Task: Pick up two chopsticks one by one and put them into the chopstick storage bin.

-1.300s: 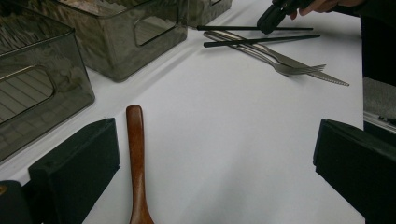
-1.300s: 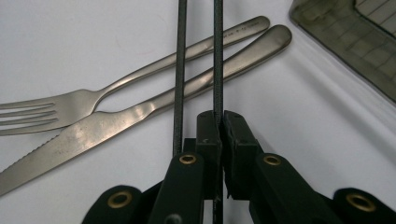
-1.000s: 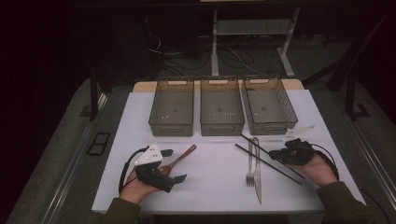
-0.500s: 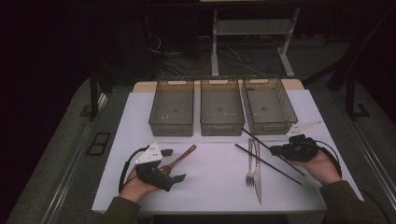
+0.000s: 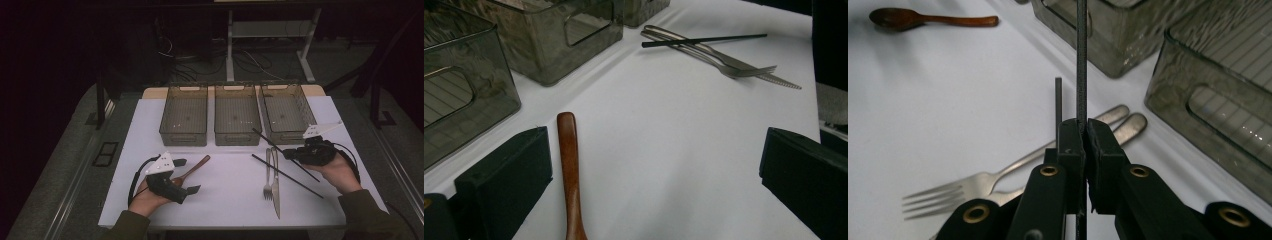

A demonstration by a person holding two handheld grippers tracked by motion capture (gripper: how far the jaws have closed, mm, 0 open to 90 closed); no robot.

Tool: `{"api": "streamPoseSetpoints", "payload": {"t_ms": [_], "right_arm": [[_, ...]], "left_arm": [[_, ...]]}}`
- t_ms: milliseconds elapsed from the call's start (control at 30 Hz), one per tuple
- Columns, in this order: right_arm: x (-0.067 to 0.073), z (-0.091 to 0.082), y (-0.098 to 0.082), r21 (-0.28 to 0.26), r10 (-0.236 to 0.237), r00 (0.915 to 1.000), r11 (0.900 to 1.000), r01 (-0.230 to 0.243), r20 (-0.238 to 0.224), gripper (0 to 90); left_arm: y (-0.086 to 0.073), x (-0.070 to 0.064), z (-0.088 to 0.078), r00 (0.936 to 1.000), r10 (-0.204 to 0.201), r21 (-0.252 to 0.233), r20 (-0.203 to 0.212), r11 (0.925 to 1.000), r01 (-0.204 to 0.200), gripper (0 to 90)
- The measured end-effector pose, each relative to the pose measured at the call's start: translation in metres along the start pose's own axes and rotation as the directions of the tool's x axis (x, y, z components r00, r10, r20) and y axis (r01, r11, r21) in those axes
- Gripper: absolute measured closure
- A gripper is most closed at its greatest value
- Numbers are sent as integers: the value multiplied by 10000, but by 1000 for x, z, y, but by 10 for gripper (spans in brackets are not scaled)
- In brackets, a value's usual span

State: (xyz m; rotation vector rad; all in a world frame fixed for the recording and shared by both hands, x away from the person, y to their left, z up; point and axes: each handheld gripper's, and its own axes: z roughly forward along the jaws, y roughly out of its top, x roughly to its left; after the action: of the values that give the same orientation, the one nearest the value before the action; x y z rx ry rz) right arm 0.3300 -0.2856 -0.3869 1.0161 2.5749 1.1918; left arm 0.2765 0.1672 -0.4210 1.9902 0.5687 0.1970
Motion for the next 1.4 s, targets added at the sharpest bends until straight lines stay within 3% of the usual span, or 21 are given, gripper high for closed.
{"api": "streamPoseSetpoints", "payload": {"t_ms": [633, 1400], "right_arm": [[9, 16, 36, -232, -68, 9999, 9997, 66, -94, 846], [19, 62, 103, 62, 2, 10000, 10000, -2, -78, 846]], "left_arm": [[1, -3, 0, 9999, 46, -147, -113, 9999, -47, 0], [2, -6, 1, 9999, 52, -230, -115, 9997, -55, 0]]}}
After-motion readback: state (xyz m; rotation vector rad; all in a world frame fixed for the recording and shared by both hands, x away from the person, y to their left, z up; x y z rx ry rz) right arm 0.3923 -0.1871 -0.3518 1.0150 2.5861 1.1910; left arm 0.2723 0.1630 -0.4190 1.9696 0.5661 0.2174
